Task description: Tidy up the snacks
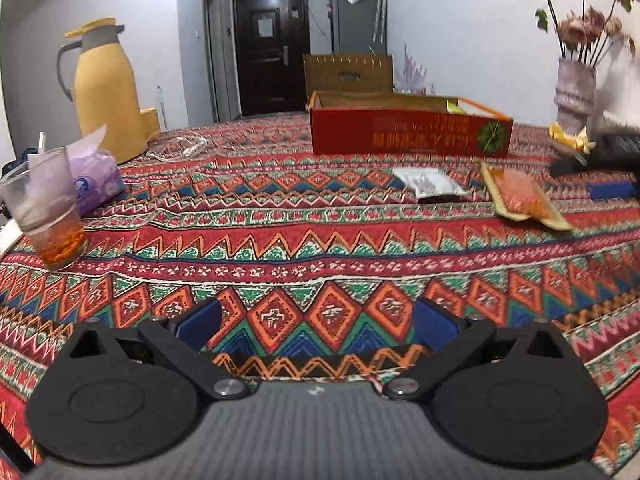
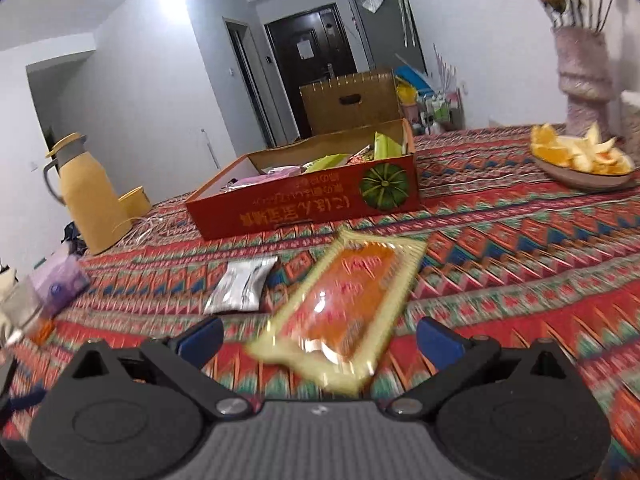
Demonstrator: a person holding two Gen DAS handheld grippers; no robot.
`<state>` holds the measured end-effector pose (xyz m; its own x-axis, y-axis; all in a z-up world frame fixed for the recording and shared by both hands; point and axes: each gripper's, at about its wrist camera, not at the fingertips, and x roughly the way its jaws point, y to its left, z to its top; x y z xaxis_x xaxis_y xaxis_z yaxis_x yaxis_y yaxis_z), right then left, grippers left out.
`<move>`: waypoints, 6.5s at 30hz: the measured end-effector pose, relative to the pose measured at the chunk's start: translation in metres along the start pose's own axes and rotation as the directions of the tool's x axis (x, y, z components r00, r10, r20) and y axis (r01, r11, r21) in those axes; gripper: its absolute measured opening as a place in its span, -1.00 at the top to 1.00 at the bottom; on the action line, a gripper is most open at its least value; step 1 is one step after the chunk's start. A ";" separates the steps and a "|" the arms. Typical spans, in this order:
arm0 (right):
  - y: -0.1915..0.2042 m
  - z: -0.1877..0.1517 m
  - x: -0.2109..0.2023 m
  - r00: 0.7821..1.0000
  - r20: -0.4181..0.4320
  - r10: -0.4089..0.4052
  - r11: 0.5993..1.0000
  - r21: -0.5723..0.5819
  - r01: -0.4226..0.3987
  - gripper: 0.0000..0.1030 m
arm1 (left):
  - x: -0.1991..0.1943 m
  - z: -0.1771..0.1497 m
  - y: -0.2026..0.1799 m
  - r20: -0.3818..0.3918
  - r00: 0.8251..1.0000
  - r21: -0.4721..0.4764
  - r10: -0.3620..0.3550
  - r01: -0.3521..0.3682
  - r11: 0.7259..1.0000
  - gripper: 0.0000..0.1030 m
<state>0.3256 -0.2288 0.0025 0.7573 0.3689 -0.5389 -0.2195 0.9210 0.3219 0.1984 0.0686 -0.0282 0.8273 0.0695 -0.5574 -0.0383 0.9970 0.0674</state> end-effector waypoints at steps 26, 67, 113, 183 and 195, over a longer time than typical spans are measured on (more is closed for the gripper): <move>-0.051 0.030 0.073 0.999 -0.053 -0.009 0.995 -0.097 0.003 -0.62 | 0.112 0.117 -0.055 -0.027 0.994 -0.015 -0.108 0.107 0.994 -1.00; 0.026 -0.079 -0.068 0.996 -0.075 -0.047 0.963 -0.270 0.025 0.11 | -0.027 0.023 -0.031 -0.009 0.988 -0.128 -0.153 0.151 0.980 0.16; -0.002 0.238 0.192 0.996 -0.091 0.003 0.960 -0.280 -0.029 0.10 | 0.302 0.343 -0.019 -0.009 0.980 -0.001 -0.197 0.197 0.980 0.15; 0.064 -0.020 -0.361 0.920 0.387 0.055 0.891 -0.436 0.130 -1.00 | -0.291 0.036 0.018 0.405 0.914 0.009 -0.038 0.038 0.999 -1.00; 0.077 -0.160 -0.318 0.917 0.398 -0.032 0.925 -0.336 0.178 -1.00 | -0.247 -0.058 -0.017 0.339 0.938 -0.078 -0.066 0.098 0.992 -1.00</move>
<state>-0.0306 -0.2557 0.0743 0.9460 0.2592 -0.1945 -0.2752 0.9595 -0.0596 -0.0377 0.0361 0.0608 0.9689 -0.0126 -0.2470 -0.0004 0.9986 -0.0526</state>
